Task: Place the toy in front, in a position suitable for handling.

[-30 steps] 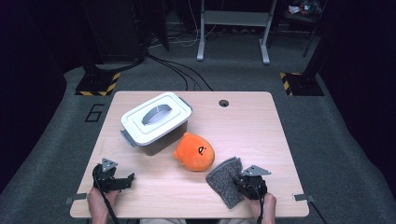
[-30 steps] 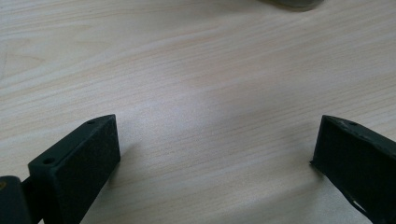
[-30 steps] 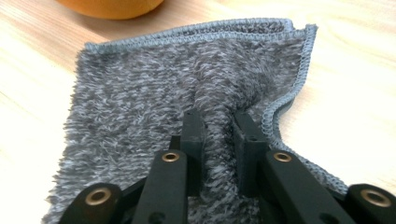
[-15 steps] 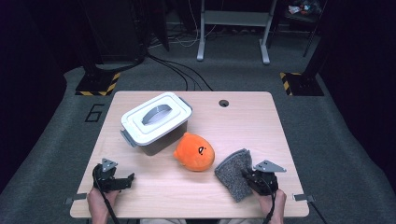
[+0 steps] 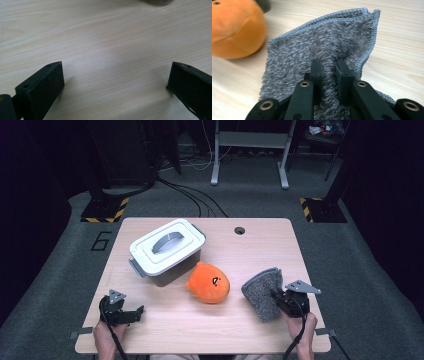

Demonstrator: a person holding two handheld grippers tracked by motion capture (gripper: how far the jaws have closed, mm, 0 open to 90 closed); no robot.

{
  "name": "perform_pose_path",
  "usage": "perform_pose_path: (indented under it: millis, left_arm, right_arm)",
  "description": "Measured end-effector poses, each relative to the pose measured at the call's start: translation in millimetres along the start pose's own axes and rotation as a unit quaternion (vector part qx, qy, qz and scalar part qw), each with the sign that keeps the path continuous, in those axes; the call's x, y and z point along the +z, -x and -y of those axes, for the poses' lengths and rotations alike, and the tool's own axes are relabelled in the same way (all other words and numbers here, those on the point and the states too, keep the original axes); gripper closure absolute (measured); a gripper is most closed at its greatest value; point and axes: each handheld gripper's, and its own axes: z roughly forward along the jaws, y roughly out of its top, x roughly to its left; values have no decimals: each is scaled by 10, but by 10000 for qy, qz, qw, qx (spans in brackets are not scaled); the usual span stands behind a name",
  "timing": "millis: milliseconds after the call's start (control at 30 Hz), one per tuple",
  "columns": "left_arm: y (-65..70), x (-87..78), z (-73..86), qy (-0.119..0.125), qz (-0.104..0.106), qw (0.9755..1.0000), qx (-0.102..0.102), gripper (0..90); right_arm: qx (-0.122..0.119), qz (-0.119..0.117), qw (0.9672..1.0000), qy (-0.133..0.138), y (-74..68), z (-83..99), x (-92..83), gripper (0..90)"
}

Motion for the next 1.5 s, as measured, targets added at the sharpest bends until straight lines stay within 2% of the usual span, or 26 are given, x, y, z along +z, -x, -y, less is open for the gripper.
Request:
perform_pose_path:
  millis: [367, 700, 1100, 1500]
  left_arm:
    - [0, 1, 0, 2, 6, 10000, 0, 3]
    - [0, 0, 0, 2, -1, 10000, 4, 3]
    - [0, 1, 0, 3, 7, 10000, -4, 3]
    - [-1, 1, 0, 1, 0, 10000, 3, 3]
  right_arm:
    - [356, 415, 9985, 2, 292, -21, 27, 781]
    - [542, 677, 9962, -61, 467, 13, 96, 778]
    - [677, 980, 9926, -247, 568, 30, 195, 769]
    - [1027, 1129, 9875, -393, 687, 94, 264, 755]
